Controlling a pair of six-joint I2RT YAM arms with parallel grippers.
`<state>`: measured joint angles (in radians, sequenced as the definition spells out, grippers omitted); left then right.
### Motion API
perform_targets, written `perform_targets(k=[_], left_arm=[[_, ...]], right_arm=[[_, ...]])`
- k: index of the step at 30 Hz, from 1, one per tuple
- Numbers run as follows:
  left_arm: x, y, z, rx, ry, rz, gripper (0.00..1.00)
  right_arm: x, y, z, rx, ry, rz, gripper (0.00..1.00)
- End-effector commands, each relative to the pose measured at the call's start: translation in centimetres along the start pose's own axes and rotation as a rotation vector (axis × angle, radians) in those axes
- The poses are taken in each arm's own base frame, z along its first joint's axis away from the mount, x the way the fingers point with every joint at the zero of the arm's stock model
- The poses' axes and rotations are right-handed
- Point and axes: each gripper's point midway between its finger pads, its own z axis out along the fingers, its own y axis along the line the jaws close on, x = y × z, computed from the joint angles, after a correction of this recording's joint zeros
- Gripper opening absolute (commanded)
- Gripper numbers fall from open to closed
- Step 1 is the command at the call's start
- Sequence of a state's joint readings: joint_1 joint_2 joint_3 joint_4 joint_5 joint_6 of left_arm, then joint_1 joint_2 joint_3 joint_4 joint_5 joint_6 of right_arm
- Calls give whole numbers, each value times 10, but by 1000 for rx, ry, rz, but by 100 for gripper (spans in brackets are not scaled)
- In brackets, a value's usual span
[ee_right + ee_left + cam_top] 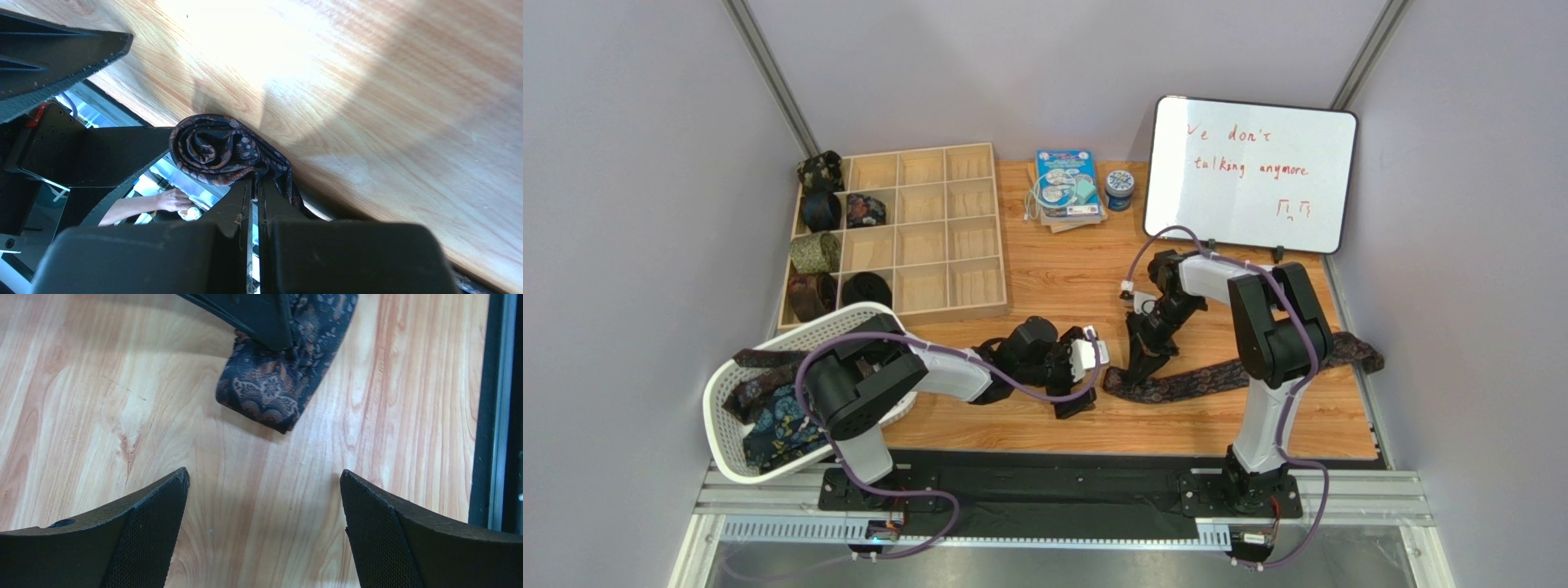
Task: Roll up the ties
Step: Roll the tie at the center of the board.
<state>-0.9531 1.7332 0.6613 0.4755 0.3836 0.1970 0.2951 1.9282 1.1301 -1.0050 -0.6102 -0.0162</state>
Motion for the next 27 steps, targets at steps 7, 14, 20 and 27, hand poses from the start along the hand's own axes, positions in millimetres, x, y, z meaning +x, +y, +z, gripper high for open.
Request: perform_targets(k=[7, 14, 20, 27], left_arm=[[-12, -8, -2, 103, 18, 162, 98], [-6, 9, 15, 32, 65, 85, 98], [-17, 0, 26, 57, 7, 109, 94], [6, 12, 31, -44, 113, 154, 68]], right_arm=[[-26, -2, 9, 99, -30, -112, 0], [-35, 10, 13, 82, -26, -148, 0], [-37, 16, 15, 63, -22, -155, 0], [-37, 29, 7, 41, -26, -154, 0]])
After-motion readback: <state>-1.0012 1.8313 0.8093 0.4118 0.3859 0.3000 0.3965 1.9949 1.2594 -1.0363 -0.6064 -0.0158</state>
